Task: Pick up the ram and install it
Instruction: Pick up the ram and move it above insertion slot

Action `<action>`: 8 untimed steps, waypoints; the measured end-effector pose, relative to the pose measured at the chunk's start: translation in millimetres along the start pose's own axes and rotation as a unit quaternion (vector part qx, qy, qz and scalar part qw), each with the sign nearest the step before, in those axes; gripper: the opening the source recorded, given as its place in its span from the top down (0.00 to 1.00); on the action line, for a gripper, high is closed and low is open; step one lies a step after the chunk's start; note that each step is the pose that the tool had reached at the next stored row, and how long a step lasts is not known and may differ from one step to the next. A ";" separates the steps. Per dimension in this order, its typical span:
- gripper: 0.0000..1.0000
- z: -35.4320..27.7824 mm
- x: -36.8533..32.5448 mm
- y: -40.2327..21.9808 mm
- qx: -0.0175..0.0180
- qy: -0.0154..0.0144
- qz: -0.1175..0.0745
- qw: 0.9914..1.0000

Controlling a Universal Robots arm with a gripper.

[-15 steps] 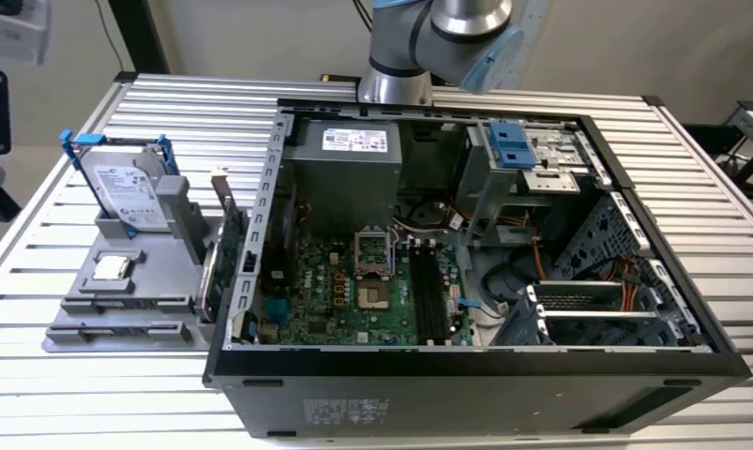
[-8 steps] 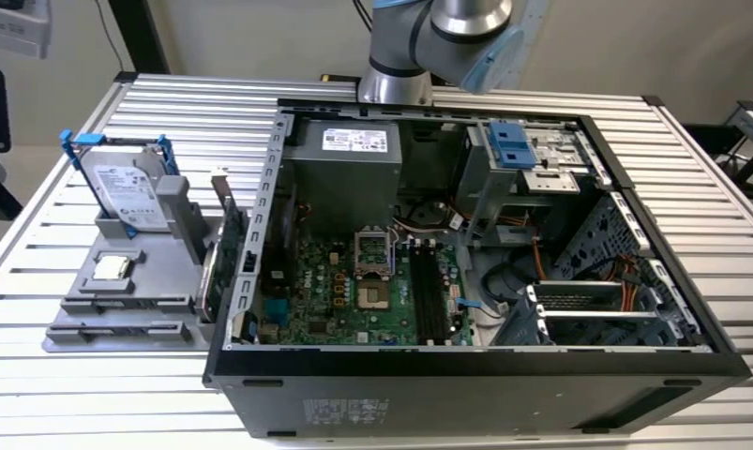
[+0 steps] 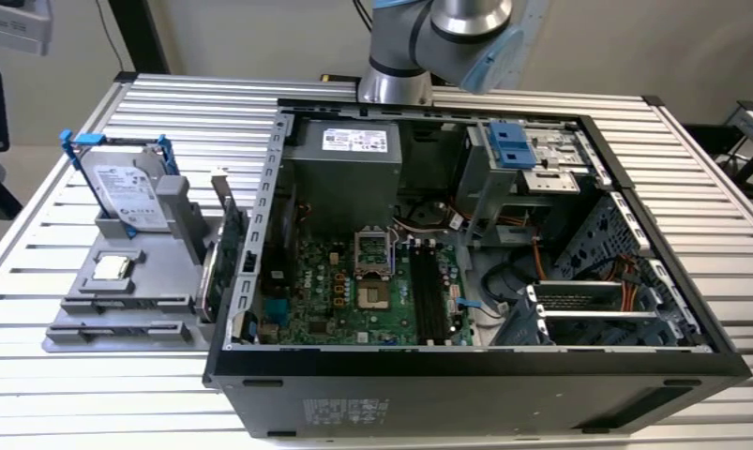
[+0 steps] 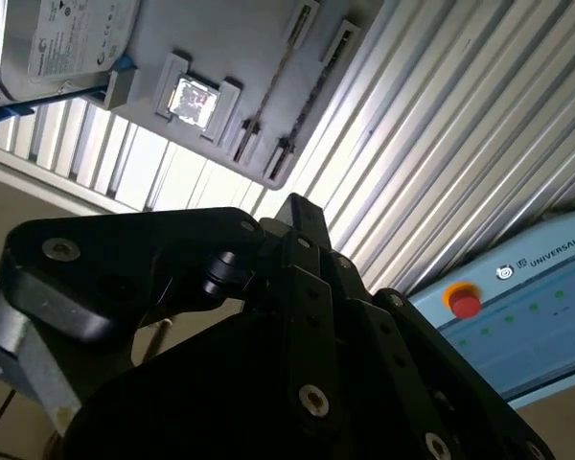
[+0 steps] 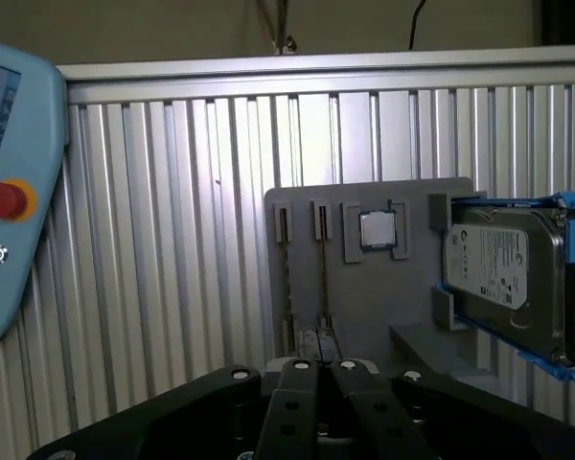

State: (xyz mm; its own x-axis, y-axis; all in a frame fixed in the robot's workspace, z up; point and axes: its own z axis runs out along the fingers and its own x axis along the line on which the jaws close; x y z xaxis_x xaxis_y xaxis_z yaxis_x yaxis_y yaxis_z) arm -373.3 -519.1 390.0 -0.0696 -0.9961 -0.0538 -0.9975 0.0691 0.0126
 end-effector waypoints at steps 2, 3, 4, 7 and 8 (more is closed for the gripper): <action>1.00 0.0 0.0 -0.1 0.000 0.000 0.000 1.000; 1.00 0.0 0.0 -0.1 0.000 0.000 0.000 1.000; 0.00 0.0 0.0 -0.3 0.000 0.000 0.000 1.000; 0.00 0.0 0.0 -0.5 0.000 0.000 0.000 1.000; 0.00 0.0 0.0 -0.5 0.000 0.000 0.000 1.000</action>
State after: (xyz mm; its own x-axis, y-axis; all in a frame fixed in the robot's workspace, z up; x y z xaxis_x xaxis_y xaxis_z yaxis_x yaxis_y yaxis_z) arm -372.8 -519.0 390.0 -0.0698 -0.9961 -0.0538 -0.9975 0.0692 0.0126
